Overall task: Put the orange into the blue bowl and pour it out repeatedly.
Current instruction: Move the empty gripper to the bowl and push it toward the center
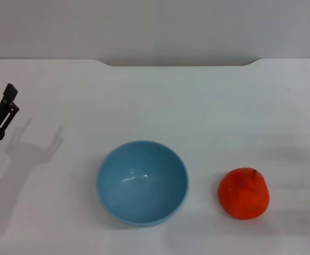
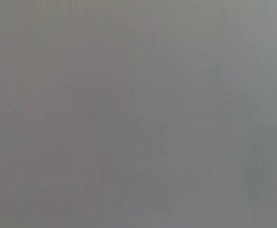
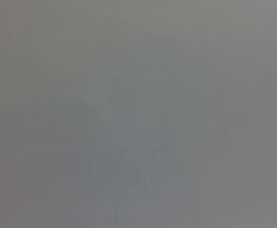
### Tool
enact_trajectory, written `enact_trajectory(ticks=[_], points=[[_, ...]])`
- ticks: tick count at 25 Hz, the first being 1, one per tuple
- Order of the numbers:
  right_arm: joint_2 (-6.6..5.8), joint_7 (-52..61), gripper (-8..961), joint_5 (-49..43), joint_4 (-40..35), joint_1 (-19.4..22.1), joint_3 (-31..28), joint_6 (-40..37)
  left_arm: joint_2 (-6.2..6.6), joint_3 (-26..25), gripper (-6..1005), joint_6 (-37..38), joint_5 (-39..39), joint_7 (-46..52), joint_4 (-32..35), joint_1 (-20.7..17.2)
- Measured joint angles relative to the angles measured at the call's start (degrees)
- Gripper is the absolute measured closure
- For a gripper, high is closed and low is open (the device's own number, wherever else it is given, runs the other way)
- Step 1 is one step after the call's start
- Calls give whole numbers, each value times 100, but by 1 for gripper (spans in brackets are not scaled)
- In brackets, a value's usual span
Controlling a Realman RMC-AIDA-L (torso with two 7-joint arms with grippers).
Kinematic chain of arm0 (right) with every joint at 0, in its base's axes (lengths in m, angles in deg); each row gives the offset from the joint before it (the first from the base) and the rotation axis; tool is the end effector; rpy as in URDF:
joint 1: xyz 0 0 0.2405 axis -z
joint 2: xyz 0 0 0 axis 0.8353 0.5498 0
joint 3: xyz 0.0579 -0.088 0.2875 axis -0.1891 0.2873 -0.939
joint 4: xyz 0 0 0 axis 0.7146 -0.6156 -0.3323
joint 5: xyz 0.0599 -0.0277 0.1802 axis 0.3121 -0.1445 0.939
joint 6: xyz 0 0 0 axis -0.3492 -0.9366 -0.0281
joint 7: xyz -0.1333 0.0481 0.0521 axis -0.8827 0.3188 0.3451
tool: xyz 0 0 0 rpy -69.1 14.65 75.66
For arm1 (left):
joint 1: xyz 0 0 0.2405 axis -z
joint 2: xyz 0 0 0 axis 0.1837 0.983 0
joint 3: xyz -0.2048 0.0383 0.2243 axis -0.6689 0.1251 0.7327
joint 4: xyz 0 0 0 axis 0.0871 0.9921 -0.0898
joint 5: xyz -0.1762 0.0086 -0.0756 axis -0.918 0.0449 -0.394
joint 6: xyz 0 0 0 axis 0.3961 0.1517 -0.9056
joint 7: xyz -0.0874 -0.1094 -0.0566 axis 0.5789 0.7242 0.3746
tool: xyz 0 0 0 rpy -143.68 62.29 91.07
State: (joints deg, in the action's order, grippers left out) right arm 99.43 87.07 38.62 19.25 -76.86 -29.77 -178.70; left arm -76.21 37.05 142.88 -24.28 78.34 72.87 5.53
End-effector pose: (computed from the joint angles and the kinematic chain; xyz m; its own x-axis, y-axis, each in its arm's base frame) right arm 0.3853 0.2759 -0.0037 0.6259 0.1637 -0.7626 -0.7714 -0.0144 -0.6362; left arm -0.3611 0.2659 -0.0027 0.6549 -0.2429 0.7156 0.6513 -0.2989 -0.6975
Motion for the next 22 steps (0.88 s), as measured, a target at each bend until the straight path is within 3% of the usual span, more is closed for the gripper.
enact_trajectory(ticks=[12,17,22], points=[[8,14,505,0,9,-6,1,-28,0,-30,201,-9,0,73,0,41],[7,18,505,0,9,-52,-11,-2,21,10,201,-96,60,1159,165,208],[7,21,505,0,10,-76,11,10,63,42,201,-537,792,2528,989,537]])
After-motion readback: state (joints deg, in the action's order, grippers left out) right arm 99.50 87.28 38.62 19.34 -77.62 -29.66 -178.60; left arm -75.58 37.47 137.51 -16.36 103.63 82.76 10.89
